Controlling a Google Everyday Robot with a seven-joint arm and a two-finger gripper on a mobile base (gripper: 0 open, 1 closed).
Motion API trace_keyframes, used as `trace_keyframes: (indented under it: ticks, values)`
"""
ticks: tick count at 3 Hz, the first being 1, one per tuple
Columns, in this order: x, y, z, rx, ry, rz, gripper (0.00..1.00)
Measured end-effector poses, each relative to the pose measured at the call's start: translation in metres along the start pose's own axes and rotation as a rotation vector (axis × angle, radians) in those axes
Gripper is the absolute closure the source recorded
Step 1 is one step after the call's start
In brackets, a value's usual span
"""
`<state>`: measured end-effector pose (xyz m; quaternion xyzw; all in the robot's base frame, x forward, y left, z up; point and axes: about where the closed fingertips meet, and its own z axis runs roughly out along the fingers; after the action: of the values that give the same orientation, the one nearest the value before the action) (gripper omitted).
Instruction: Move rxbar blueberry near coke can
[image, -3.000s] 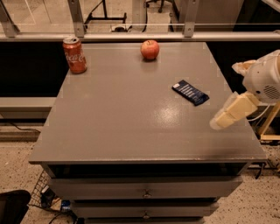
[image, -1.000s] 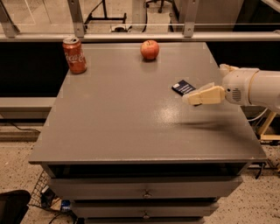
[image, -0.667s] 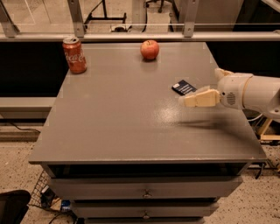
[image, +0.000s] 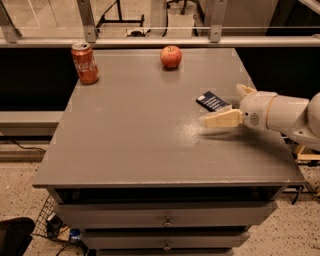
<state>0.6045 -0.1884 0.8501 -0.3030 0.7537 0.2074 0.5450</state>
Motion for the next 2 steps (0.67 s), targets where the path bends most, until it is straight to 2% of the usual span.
trace_keyframes:
  ticks: [2]
  values:
    - [0.0196, -0.0046, 0.0214, -0.033, -0.002, 0.0, 0.0]
